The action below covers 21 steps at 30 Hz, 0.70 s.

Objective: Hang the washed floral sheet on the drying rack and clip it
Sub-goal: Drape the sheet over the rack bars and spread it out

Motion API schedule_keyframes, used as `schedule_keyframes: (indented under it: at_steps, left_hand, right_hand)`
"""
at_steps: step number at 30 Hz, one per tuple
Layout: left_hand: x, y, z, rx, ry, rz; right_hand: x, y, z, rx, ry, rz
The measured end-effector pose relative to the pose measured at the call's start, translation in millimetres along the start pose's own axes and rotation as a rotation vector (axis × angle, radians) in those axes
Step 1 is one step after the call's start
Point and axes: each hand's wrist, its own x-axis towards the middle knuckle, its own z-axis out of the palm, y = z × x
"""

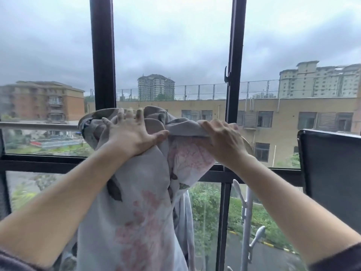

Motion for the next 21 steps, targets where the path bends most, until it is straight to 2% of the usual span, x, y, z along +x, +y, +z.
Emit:
schedule_keyframes:
  at_steps: [4,7,11,13,16,19,21]
  left_hand:
    - [-2.3,7.7,4.2,-0.029,0.214,0.092]
    - [-0.8,-12.5,6.9,-0.197,0.347,0.13]
    - [10.1,-69.1,12.2,-0.272,0.429,0.058]
    - [11.5,-92.7,11.3,-0.281,0.438,0.003]
    - [10.4,-107.0,9.5,-0.258,0.434,0.016]
    - [12.3,-107.9,10.4,-0.216,0.401,0.082]
    - [13.8,-105.6,10.3,-0.174,0.393,0.124]
  right_hand:
    - [25.0,-31.0,9.5,0.092,0.067,-0.003]
    - [29.2,-33.4,16.4,0.123,0.104,0.061]
    - [37.0,-31.7,15.0,0.066,0.048,0.218]
    - [46.1,-31.2,11.4,0.052,-0.046,0.325]
    - [68.4,-30.1,6.5,0.08,-0.312,0.462]
    - [80.9,-27.2,3.0,0.169,-0.565,0.418]
    - [81.4,-22.4,-1.7,0.276,-0.614,0.387]
